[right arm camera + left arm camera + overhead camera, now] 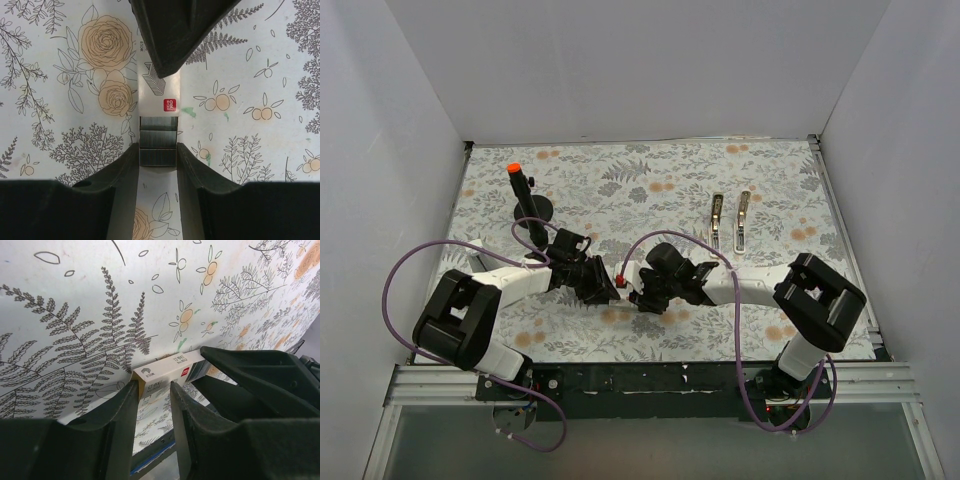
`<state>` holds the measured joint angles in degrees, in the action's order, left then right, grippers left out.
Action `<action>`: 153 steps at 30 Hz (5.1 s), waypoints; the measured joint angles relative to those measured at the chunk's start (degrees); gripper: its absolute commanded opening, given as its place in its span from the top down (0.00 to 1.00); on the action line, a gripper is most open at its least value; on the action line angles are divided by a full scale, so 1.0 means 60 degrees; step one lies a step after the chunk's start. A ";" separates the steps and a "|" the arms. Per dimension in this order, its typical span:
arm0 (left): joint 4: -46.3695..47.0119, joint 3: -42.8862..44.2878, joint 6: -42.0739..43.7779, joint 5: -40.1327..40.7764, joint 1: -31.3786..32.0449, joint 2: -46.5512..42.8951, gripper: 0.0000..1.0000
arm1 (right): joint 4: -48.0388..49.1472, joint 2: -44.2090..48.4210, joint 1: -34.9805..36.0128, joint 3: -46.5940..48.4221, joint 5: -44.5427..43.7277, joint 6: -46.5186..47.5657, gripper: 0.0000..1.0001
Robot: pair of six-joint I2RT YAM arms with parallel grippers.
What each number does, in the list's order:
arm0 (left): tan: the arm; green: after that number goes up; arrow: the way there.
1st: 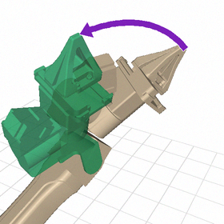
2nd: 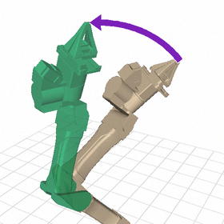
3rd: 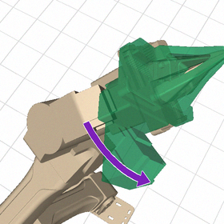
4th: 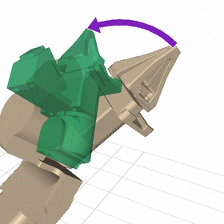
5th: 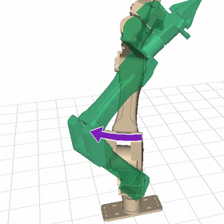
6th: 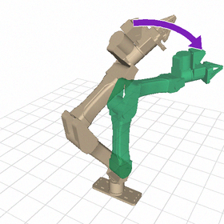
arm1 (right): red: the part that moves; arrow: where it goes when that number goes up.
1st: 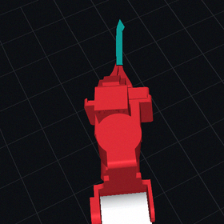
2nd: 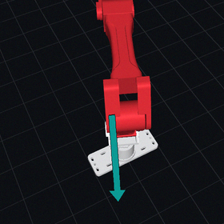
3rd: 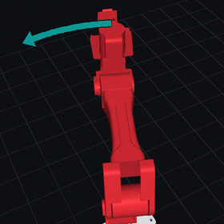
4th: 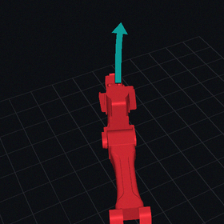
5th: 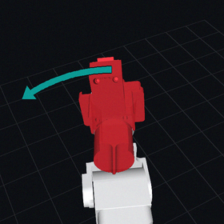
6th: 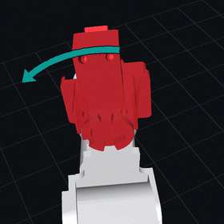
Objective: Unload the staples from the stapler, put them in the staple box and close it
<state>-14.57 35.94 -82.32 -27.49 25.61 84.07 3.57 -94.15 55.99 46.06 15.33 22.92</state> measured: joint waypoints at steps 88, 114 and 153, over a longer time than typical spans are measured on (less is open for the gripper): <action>-0.0280 -0.0474 -0.0244 0.0430 0.0000 -0.0623 0.81 | -0.2058 -0.0838 0.0969 0.1647 -0.4258 -1.0229 0.98; -0.0044 -0.0699 -0.0674 0.0430 0.0000 -0.0765 0.61 | -0.1282 -0.0947 0.1231 0.1468 -0.5053 -1.1464 0.92; -0.2393 0.0954 0.0907 0.0171 -0.3446 -0.1628 0.31 | -0.3093 -0.2175 0.2608 0.3745 -0.6160 -0.9522 0.10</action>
<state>-28.93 41.67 -76.88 -26.46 4.93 74.30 -14.98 -107.20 71.64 68.53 -21.63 -34.22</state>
